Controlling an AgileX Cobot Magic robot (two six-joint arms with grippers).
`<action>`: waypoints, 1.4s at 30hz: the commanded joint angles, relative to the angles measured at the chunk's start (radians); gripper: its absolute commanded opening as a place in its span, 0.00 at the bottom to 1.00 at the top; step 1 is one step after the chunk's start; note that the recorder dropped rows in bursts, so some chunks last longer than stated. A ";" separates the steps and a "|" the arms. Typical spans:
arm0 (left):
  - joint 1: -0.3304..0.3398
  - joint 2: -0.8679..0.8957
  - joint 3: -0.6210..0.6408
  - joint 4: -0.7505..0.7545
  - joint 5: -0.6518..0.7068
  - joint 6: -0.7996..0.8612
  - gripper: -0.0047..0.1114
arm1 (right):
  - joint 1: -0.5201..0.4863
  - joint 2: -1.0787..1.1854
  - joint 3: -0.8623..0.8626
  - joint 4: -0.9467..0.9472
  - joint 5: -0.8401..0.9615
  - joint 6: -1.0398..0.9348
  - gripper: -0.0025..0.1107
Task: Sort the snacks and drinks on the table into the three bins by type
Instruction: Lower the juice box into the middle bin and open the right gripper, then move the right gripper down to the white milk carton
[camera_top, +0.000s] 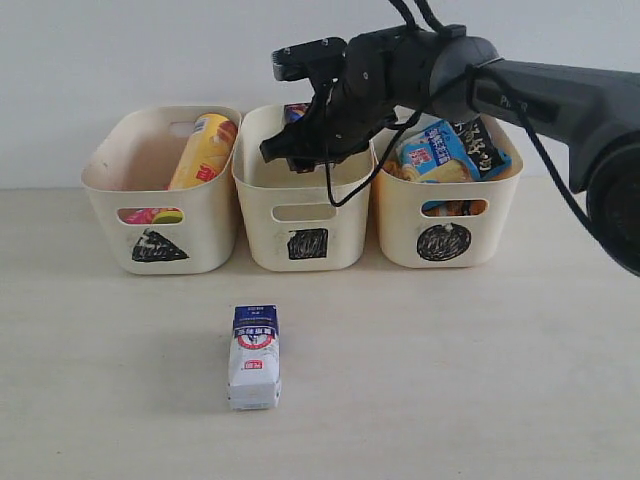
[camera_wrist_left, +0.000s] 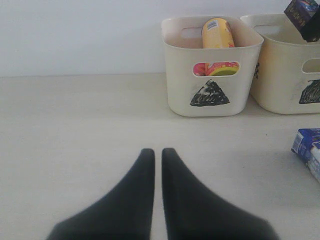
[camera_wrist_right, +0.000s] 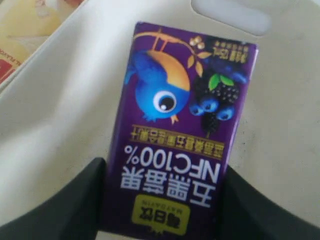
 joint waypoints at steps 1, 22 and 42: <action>0.003 -0.003 0.004 0.000 -0.003 0.009 0.08 | -0.010 -0.005 -0.014 -0.003 -0.005 -0.002 0.11; 0.003 -0.003 0.004 0.000 -0.003 0.009 0.08 | -0.010 -0.033 -0.014 -0.003 0.089 -0.003 0.74; 0.003 -0.003 0.004 0.000 -0.003 0.009 0.08 | 0.020 -0.167 -0.014 -0.003 0.557 -0.057 0.02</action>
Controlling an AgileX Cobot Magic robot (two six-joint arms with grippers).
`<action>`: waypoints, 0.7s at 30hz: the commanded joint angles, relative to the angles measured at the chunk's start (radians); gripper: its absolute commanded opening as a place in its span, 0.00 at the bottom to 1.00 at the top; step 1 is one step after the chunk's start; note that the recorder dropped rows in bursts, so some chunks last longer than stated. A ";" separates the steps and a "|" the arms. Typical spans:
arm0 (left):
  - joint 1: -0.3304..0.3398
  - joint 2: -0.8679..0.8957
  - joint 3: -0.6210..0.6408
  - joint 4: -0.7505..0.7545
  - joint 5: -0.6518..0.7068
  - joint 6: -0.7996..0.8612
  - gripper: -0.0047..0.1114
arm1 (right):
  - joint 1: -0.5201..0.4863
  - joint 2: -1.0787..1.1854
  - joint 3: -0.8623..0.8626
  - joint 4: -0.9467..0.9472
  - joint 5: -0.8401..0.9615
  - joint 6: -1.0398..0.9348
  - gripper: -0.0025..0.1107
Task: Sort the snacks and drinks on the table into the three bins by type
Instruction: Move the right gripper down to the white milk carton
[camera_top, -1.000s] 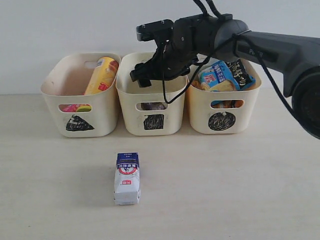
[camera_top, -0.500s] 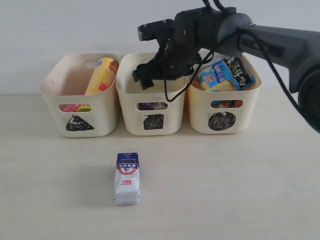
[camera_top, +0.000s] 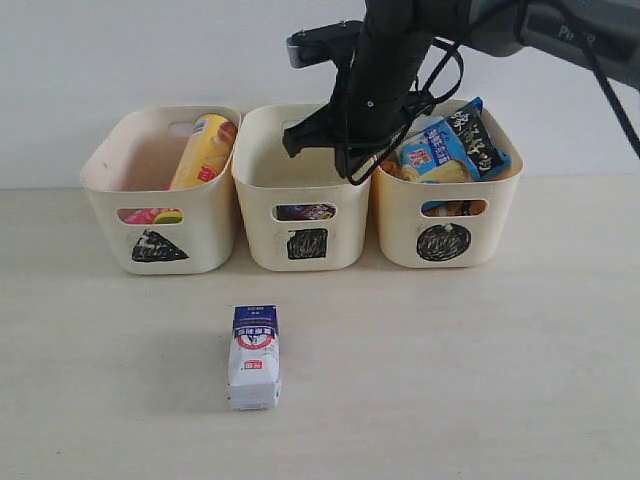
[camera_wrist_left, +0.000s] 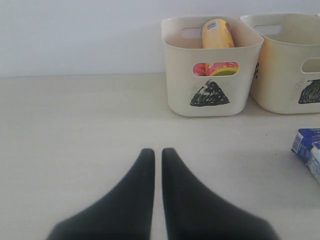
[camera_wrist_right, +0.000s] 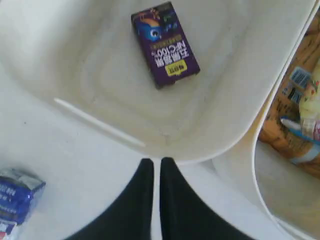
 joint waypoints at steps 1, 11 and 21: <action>0.003 -0.003 0.004 0.000 -0.003 0.009 0.08 | 0.030 -0.038 -0.004 -0.009 0.092 -0.038 0.02; 0.003 -0.003 0.004 0.000 -0.003 0.009 0.08 | 0.211 -0.072 0.020 -0.013 0.120 0.024 0.02; 0.003 -0.003 0.004 0.000 -0.003 0.009 0.08 | 0.248 -0.071 0.119 0.025 0.120 0.160 0.02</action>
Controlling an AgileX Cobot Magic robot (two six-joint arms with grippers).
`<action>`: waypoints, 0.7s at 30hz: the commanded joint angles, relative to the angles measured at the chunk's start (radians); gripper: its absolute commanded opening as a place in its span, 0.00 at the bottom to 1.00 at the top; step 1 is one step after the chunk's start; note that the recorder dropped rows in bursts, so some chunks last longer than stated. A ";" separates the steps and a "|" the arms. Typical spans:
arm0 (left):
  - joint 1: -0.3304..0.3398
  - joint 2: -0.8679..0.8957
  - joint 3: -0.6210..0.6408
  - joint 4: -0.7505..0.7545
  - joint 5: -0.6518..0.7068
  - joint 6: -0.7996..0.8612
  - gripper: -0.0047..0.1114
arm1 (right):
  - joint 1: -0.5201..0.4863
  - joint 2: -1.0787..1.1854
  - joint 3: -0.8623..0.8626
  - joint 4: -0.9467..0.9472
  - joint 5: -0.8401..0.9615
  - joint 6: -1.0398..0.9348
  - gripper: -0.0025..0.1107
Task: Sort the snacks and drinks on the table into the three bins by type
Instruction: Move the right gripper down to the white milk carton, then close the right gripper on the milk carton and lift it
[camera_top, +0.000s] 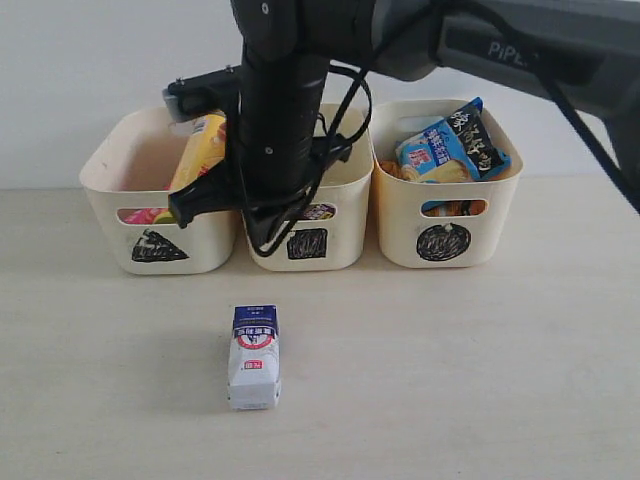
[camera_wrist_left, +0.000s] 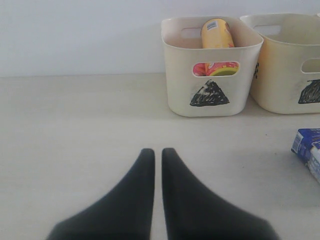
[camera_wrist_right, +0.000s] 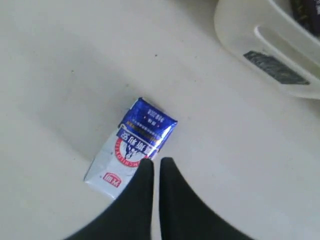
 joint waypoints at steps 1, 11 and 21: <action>0.003 -0.003 0.004 0.000 -0.003 0.009 0.08 | 0.000 -0.013 0.059 0.019 0.003 0.081 0.02; 0.003 -0.003 0.004 0.000 -0.003 0.009 0.08 | 0.000 0.048 0.102 0.118 0.003 0.112 0.35; 0.003 -0.003 0.004 0.000 -0.003 0.009 0.08 | 0.000 0.155 0.102 0.130 -0.057 0.112 0.95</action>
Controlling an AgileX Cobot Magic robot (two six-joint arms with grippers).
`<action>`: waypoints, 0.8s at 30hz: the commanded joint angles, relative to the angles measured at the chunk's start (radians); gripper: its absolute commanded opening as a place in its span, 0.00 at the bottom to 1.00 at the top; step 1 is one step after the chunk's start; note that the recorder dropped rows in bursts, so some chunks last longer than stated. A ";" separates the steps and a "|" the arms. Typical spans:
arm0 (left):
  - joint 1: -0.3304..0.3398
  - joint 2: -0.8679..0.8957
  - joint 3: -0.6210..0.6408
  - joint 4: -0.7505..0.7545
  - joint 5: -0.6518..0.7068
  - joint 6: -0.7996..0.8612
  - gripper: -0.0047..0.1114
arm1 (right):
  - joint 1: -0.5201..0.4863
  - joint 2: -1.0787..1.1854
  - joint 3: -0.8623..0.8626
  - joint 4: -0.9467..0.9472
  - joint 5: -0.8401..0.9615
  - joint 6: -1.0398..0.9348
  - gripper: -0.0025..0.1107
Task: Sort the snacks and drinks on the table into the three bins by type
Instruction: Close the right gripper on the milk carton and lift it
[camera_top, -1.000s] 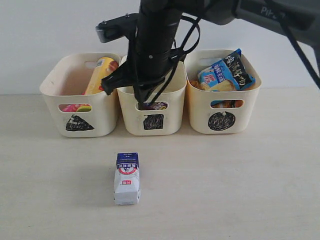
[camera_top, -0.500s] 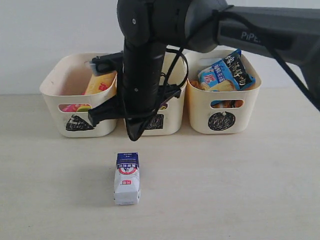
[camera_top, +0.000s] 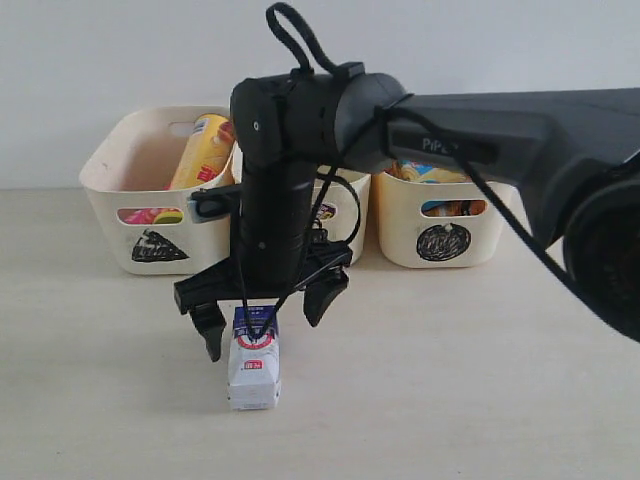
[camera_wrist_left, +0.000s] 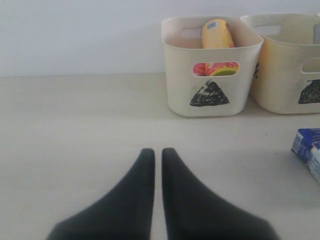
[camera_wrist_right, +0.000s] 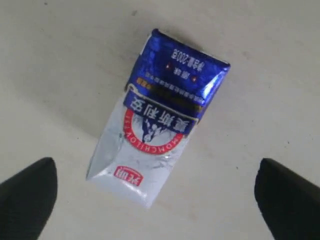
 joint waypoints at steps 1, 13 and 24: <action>0.003 -0.003 0.004 0.000 -0.003 0.009 0.08 | 0.000 0.036 -0.001 -0.001 -0.066 0.006 0.95; 0.003 -0.003 0.004 0.000 -0.003 0.009 0.08 | 0.000 0.090 -0.001 0.005 -0.153 0.010 0.95; 0.003 -0.003 0.004 0.000 -0.003 0.009 0.08 | 0.000 0.118 -0.001 -0.018 -0.153 -0.003 0.21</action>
